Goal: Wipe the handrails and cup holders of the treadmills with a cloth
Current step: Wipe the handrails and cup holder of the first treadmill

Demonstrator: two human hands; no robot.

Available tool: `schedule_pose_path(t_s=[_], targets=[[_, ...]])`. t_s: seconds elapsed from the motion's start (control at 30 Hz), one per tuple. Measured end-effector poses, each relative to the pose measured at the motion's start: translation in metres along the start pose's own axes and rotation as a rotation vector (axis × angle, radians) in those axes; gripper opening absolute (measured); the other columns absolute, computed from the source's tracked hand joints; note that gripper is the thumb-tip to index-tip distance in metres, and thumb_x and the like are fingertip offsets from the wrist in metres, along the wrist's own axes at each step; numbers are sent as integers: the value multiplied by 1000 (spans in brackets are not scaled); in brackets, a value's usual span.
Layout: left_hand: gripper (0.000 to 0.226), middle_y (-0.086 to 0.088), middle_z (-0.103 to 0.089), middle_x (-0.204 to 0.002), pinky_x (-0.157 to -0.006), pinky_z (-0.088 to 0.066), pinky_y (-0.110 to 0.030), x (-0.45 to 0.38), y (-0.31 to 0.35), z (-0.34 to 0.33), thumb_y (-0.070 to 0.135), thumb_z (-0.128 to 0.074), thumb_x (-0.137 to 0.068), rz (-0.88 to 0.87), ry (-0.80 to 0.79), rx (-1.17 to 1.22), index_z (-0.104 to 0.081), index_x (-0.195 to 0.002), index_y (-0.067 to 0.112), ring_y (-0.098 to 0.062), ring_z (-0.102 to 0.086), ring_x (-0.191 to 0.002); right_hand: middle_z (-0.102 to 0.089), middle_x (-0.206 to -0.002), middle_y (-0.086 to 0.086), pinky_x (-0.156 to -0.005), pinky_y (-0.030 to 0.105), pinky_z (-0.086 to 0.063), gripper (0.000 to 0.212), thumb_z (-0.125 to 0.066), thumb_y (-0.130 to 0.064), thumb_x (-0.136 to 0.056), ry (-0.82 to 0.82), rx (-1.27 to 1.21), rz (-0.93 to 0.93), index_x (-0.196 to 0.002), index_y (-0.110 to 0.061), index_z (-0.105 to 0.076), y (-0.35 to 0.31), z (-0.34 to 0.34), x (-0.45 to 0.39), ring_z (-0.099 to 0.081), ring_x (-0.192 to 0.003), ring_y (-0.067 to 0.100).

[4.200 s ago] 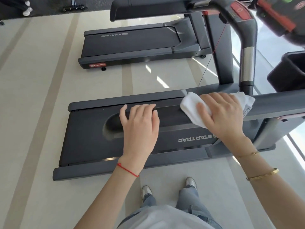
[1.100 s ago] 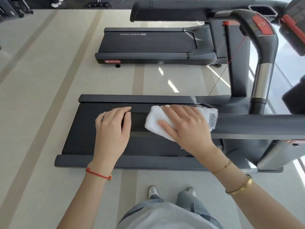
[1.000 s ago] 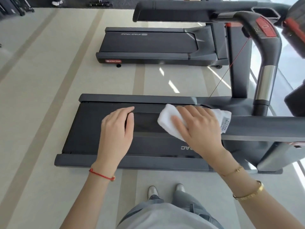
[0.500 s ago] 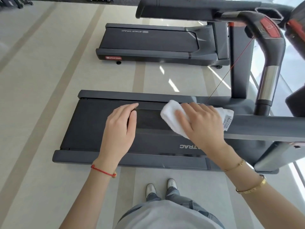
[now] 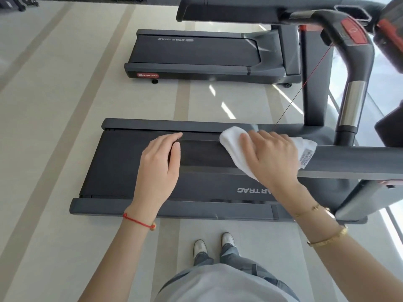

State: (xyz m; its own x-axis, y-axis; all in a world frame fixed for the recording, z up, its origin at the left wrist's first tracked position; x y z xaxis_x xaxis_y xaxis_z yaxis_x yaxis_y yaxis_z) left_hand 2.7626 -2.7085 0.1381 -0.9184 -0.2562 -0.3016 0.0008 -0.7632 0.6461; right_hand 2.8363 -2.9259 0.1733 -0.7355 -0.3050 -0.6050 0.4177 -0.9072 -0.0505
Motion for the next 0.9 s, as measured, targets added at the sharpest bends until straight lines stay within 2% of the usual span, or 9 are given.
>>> schedule_pose_path(t_s=[0.17, 0.27, 0.37, 0.43, 0.5, 0.67, 0.77, 0.83, 0.9], targets=[[31, 1, -64, -125, -105, -42, -37, 0, 0, 0, 15, -42, -104, -17, 29, 22, -61, -128, 12, -14, -54, -119, -62, -78, -1, -68, 39, -43, 35, -40, -37, -101, -45, -123, 115, -92, -15, -66, -60, -11, 10, -55, -70, 25], [31, 2, -63, -125, -106, -42, -37, 1, -1, 0, 15, -42, -104, -4, 36, 38, -61, -128, 12, -13, -54, -119, -65, -103, 1, -82, 39, -45, 41, -41, -44, -102, -82, -117, 294, -118, -14, -64, -50, -6, 18, -59, -92, 26], [31, 2, -63, -125, -106, -42, -38, 1, 0, 1, 15, -42, -104, -6, 44, 40, -62, -128, 12, -13, -54, -119, -65, -86, 2, -74, 38, -45, 36, -42, -40, -101, -67, -64, 175, -98, -15, -68, -4, 2, 18, -58, -78, 26], [31, 2, -63, -125, -106, -43, -39, 1, 0, 1, 15, -42, -104, -7, 38, 38, -62, -127, 12, -14, -54, -119, -52, -58, 2, -61, 41, -42, 41, -41, -33, -98, -56, -18, -34, -65, -14, -55, 18, 2, 7, -45, -56, 25], [31, 2, -64, -125, -105, -43, -39, 0, 1, 1, 15, -42, -104, -12, 34, 42, -62, -127, 11, -14, -54, -119, -44, -49, 2, -56, 41, -40, 43, -41, -31, -95, -63, -2, -111, -56, -15, -44, 5, -2, -2, -38, -48, 24], [30, 3, -64, -122, -100, -45, -41, 0, -1, 0, 12, -42, -103, -10, 40, 67, -63, -124, 12, -15, -55, -114, -63, -83, 0, -71, 40, -41, 40, -37, -43, -100, -90, -152, 103, -97, -15, -66, -73, -16, 9, -55, -74, 25], [30, 2, -64, -123, -102, -45, -41, 0, -1, 0, 13, -42, -103, -7, 34, 64, -62, -126, 11, -15, -55, -116, -64, -104, 2, -82, 39, -44, 46, -38, -48, -101, -95, -122, 282, -121, -13, -62, -62, -11, 17, -59, -93, 27], [30, 2, -64, -123, -103, -44, -40, 0, -1, 1, 14, -43, -103, -6, 30, 60, -62, -126, 11, -14, -55, -118, -65, -96, 2, -78, 38, -44, 42, -39, -46, -101, -67, -73, 237, -113, -15, -65, -33, -7, 20, -58, -86, 25], [31, 2, -64, -124, -104, -44, -40, 0, 0, 2, 15, -42, -104, -6, 24, 54, -62, -127, 11, -14, -55, -119, -58, -69, 1, -67, 38, -42, 41, -36, -40, -101, -34, -36, 52, -81, -17, -63, -3, -2, 13, -49, -65, 24]])
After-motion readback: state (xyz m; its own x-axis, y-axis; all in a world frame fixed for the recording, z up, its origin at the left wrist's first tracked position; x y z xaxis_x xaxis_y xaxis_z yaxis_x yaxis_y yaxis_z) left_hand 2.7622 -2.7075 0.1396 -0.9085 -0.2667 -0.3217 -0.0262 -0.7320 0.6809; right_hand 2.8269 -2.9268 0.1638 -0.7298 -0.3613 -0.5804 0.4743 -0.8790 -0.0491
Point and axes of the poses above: each hand's wrist, its own x-axis away from the middle knuckle, its own z-axis out of the back of the hand, y = z × x, the point moved 8 cm from there along -x, towards the middle knuckle
